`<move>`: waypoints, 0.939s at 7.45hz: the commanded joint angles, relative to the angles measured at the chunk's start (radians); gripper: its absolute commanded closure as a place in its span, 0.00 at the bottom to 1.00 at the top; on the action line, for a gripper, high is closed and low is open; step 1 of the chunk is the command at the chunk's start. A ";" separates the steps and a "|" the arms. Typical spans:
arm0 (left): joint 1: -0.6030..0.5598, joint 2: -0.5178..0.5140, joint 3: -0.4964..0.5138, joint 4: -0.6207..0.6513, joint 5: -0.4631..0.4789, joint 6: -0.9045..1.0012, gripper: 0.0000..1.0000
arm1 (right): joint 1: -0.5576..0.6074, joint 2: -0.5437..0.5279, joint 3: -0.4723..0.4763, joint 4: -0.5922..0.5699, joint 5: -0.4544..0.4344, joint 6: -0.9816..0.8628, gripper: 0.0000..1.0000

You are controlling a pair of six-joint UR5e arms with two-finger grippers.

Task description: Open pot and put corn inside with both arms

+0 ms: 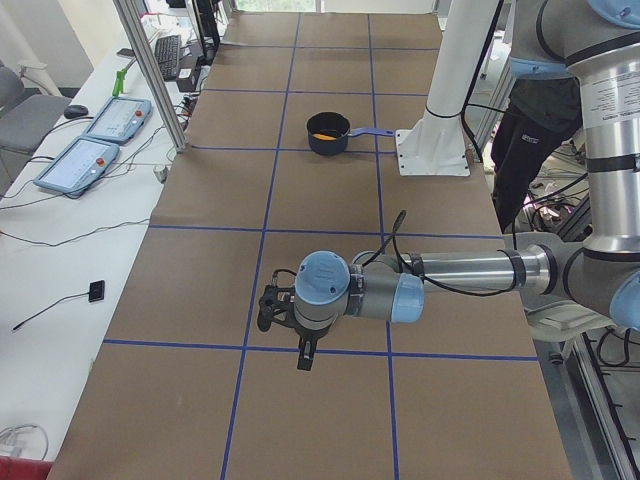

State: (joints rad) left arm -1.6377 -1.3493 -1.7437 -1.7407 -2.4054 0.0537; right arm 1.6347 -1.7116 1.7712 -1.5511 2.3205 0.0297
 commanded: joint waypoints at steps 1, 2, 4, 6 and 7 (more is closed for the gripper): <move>-0.001 0.002 0.000 0.001 0.000 0.000 0.02 | 0.001 0.006 -0.001 0.000 -0.001 0.003 0.00; -0.001 0.001 -0.002 0.001 0.000 0.000 0.02 | 0.001 0.004 0.000 0.002 0.000 0.003 0.00; -0.001 0.001 0.000 0.001 0.000 0.000 0.02 | 0.001 0.006 0.002 0.000 -0.001 0.003 0.00; -0.001 0.001 -0.002 0.001 0.000 0.000 0.02 | -0.001 0.009 0.008 0.002 -0.024 0.003 0.00; -0.001 0.001 -0.002 0.001 0.000 0.000 0.02 | -0.001 0.010 0.008 0.002 -0.026 0.003 0.00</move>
State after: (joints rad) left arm -1.6383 -1.3483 -1.7450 -1.7395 -2.4053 0.0537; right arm 1.6344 -1.7032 1.7782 -1.5494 2.3017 0.0322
